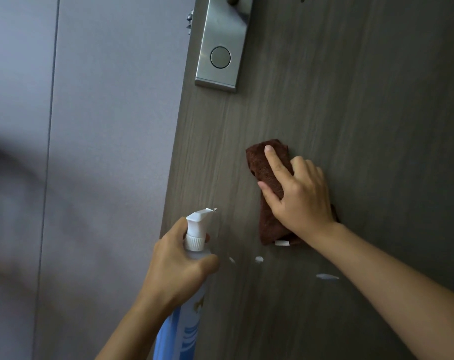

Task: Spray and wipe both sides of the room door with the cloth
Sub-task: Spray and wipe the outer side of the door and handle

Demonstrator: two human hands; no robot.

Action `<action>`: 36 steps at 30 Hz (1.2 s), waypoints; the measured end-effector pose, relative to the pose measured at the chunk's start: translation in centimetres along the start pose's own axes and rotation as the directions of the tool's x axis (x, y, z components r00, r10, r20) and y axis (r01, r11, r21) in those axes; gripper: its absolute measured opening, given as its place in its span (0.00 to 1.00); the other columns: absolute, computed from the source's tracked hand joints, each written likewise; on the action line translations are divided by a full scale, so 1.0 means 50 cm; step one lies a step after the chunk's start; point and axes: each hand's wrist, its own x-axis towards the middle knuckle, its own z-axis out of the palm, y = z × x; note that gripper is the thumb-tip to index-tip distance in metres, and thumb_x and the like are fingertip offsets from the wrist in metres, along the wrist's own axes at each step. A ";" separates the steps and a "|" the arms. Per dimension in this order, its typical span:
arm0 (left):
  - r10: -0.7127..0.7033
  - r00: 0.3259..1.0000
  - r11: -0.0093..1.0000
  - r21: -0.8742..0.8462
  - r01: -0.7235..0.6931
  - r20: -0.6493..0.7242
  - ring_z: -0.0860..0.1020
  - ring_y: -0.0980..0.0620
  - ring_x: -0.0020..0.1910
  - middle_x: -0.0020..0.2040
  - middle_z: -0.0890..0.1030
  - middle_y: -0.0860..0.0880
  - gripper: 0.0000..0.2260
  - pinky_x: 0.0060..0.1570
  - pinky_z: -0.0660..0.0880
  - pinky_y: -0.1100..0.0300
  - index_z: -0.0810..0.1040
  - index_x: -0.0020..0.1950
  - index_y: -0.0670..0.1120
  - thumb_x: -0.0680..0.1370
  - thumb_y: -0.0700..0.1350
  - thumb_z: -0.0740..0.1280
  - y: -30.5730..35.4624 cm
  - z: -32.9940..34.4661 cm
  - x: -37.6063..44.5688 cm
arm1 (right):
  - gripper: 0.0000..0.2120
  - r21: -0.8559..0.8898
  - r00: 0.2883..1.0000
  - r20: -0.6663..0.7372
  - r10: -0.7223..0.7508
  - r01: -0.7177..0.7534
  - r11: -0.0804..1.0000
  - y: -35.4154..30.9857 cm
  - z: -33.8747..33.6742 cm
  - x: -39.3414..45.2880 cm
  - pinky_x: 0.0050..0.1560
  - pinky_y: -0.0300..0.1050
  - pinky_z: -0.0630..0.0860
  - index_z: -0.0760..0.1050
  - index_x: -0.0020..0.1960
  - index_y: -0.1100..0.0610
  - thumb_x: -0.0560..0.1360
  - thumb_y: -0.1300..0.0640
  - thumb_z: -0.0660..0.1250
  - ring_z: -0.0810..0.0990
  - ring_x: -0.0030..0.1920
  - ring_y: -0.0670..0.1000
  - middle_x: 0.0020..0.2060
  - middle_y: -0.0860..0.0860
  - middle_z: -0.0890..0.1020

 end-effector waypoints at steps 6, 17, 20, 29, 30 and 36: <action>0.008 1.000 0.999 -0.041 -0.008 -0.021 0.81 0.47 0.38 0.40 0.84 0.52 0.16 0.32 0.78 0.57 0.82 0.48 0.51 0.66 0.33 0.77 -0.012 0.002 0.005 | 0.31 0.005 1.000 0.009 -0.008 0.008 1.000 0.006 -0.002 0.000 0.41 0.55 0.72 0.69 0.79 0.54 0.79 0.43 0.66 0.72 0.42 0.59 0.42 0.56 0.71; 0.052 0.999 0.995 -0.082 -0.052 0.000 0.80 0.50 0.34 0.39 0.83 0.49 0.14 0.31 0.76 0.61 0.81 0.46 0.51 0.63 0.40 0.77 -0.014 0.003 0.017 | 0.30 0.134 0.995 -0.024 0.099 -0.094 0.986 -0.023 0.008 0.006 0.43 0.54 0.75 0.71 0.77 0.55 0.79 0.43 0.66 0.72 0.41 0.54 0.42 0.54 0.71; 0.039 0.999 0.993 -0.113 -0.041 -0.020 0.80 0.49 0.35 0.39 0.83 0.50 0.14 0.31 0.76 0.61 0.81 0.45 0.51 0.62 0.42 0.75 -0.015 0.004 0.018 | 0.30 0.187 0.987 -0.041 0.156 -0.146 0.971 -0.042 0.012 0.014 0.44 0.55 0.77 0.72 0.77 0.56 0.79 0.43 0.66 0.74 0.41 0.55 0.43 0.54 0.72; 0.071 0.995 0.994 -0.084 -0.077 -0.073 0.80 0.49 0.34 0.38 0.82 0.50 0.13 0.30 0.76 0.59 0.79 0.43 0.53 0.61 0.44 0.75 -0.019 -0.016 0.023 | 0.28 0.256 0.991 -0.032 0.128 -0.115 0.960 -0.091 0.018 0.004 0.41 0.53 0.78 0.73 0.75 0.58 0.80 0.46 0.64 0.78 0.41 0.55 0.44 0.54 0.77; 0.068 0.993 0.993 -0.086 -0.077 -0.096 0.80 0.48 0.35 0.37 0.82 0.49 0.13 0.30 0.77 0.56 0.79 0.44 0.52 0.61 0.45 0.74 -0.019 -0.020 0.025 | 0.27 0.267 0.993 -0.021 0.117 -0.107 0.958 -0.100 0.019 -0.001 0.41 0.53 0.79 0.74 0.75 0.58 0.79 0.46 0.65 0.79 0.42 0.56 0.45 0.54 0.78; 0.035 0.979 0.991 -0.118 -0.060 -0.199 0.81 0.45 0.37 0.38 0.83 0.48 0.15 0.33 0.78 0.47 0.81 0.46 0.52 0.60 0.45 0.74 -0.012 -0.049 0.033 | 0.26 0.269 0.969 0.122 -0.216 0.178 0.947 -0.168 0.036 -0.110 0.37 0.55 0.78 0.76 0.72 0.59 0.79 0.47 0.68 0.78 0.37 0.58 0.43 0.54 0.79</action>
